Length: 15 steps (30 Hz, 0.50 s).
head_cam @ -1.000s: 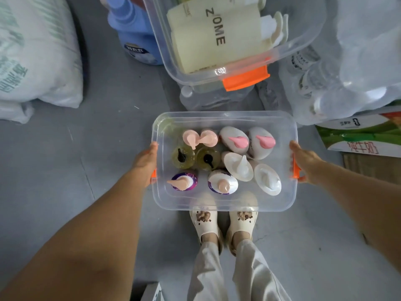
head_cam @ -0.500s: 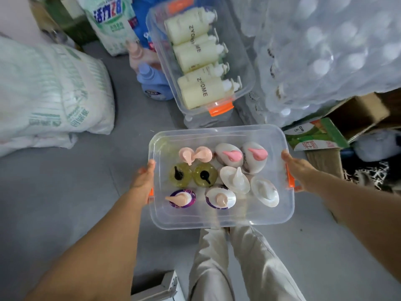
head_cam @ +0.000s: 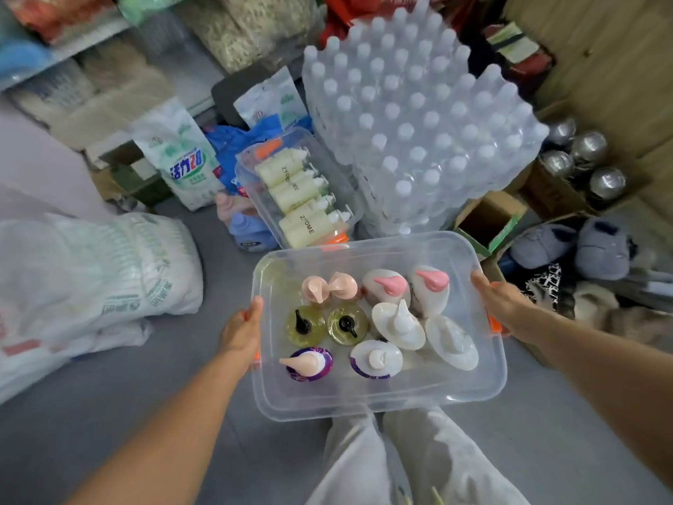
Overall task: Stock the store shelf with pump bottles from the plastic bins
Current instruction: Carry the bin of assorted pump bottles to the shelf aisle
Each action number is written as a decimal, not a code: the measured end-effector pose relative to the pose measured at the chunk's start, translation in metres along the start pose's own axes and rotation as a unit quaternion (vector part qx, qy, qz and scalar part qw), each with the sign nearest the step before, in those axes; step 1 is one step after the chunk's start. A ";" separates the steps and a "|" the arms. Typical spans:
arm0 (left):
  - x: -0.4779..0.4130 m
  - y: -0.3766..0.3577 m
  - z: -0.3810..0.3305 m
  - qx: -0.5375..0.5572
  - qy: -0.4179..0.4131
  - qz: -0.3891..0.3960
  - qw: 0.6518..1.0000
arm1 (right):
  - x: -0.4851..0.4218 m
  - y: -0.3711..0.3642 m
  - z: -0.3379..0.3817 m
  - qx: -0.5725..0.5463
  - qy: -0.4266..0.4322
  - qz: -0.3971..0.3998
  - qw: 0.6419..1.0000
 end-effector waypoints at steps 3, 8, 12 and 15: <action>0.014 0.000 -0.029 -0.042 -0.034 0.012 0.998 | 0.026 0.022 -0.027 -0.050 0.015 -0.035 0.998; 0.043 -0.018 -0.094 -0.142 -0.121 0.028 0.982 | 0.078 0.054 -0.093 -0.148 0.007 -0.106 0.983; 0.077 -0.053 -0.157 -0.223 -0.216 0.044 0.950 | 0.117 0.073 -0.162 -0.237 -0.017 -0.162 0.958; 0.115 -0.091 -0.195 -0.254 -0.284 0.067 0.922 | 0.146 0.084 -0.219 -0.284 -0.061 -0.212 0.933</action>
Point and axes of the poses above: each hand's wrist, its own x-axis away from the middle knuckle, its own y-axis out of the back of the hand, z = x × y, the point moved 9 cm from there along -x, towards the middle knuckle, and after that the axes turned 4 degrees about -y, right-handed, at the moved point
